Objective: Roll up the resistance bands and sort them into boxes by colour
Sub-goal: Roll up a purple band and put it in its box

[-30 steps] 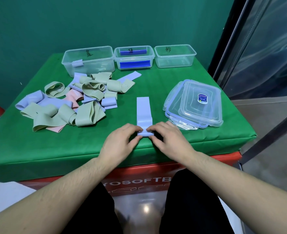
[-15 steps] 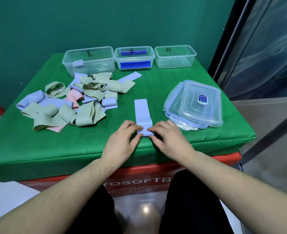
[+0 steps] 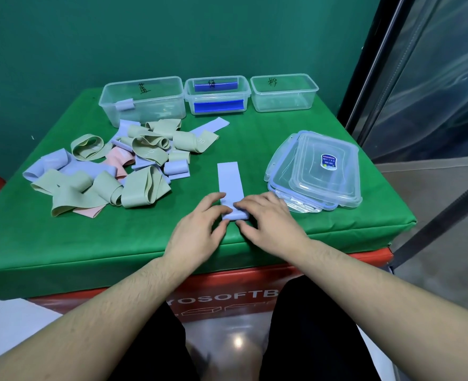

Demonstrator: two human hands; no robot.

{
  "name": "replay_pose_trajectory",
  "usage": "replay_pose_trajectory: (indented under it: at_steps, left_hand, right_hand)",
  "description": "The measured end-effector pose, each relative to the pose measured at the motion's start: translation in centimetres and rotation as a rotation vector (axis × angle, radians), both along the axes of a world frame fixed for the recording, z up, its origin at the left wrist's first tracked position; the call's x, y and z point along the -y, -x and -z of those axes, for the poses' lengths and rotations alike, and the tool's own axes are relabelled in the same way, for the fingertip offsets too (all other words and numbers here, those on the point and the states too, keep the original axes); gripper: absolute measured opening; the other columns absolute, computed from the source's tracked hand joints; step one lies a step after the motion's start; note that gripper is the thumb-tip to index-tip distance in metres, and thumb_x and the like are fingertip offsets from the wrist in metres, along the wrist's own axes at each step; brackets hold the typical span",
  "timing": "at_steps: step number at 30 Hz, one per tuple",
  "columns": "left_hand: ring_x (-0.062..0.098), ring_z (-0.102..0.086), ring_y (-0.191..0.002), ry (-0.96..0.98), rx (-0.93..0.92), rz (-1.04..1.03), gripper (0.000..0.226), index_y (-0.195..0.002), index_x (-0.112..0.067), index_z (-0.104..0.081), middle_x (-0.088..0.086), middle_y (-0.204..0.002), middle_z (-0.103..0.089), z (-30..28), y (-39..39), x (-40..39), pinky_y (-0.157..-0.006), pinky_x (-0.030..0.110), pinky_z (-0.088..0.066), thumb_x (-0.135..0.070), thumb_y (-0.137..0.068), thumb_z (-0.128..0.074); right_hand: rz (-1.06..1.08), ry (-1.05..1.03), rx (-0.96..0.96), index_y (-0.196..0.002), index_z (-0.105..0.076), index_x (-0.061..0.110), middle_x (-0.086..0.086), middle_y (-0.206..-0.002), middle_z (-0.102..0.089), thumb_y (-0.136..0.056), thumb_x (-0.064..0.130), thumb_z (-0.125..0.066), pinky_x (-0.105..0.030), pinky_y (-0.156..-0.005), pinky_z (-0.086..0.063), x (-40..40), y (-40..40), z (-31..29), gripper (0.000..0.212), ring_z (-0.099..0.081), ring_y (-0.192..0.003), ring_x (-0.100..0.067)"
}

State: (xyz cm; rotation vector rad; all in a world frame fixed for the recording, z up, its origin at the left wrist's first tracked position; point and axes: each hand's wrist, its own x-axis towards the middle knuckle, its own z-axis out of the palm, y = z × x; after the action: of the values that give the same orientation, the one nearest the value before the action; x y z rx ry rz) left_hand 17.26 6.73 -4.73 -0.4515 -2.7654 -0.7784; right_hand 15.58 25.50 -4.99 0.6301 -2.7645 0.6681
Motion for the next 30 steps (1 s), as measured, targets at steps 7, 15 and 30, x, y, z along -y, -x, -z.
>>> replay_pose_trajectory:
  at_steps: [7, 15, 30]
  left_hand:
    - [0.011, -0.050, -0.090, 0.016, -0.015, 0.039, 0.021, -0.116, -0.023, -0.065, -0.012, -0.113, -0.064, 0.1, 0.2, 0.3, -0.070, 0.021, -0.038, -0.028, -0.096, -0.060]
    - [0.015, -0.061, -0.104, 0.100, 0.007, 0.029, 0.027, -0.123, -0.026, -0.061, -0.013, -0.122, -0.057, 0.1, 0.3, 0.1, -0.074, 0.033, -0.050, -0.035, -0.100, -0.050]
    - [0.019, -0.060, -0.103, 0.130, 0.115, -0.030, 0.034, -0.132, -0.030, -0.057, -0.012, -0.124, -0.049, -0.7, 1.3, -0.4, -0.077, 0.036, -0.050, -0.039, -0.102, -0.042]
  right_hand:
    - [0.006, -0.001, -0.032, -0.118, -0.069, 0.023, 0.006, -0.110, -0.060, -0.092, 0.038, -0.057, -0.040, -0.088, -0.037, 0.1, 0.0, 0.2, 0.032, -0.044, -0.104, -0.020]
    - [0.002, -0.019, 0.060, -0.124, -0.067, 0.028, 0.009, -0.110, -0.055, -0.097, 0.040, -0.054, -0.033, -0.088, -0.027, 0.1, 0.6, -0.4, 0.032, -0.040, -0.106, -0.017]
    - [0.052, 0.121, 0.088, -0.101, -0.065, 0.025, 0.012, -0.091, -0.051, -0.094, 0.037, -0.060, -0.035, -0.091, -0.037, 0.1, 1.4, -0.5, 0.015, -0.039, -0.092, -0.013]
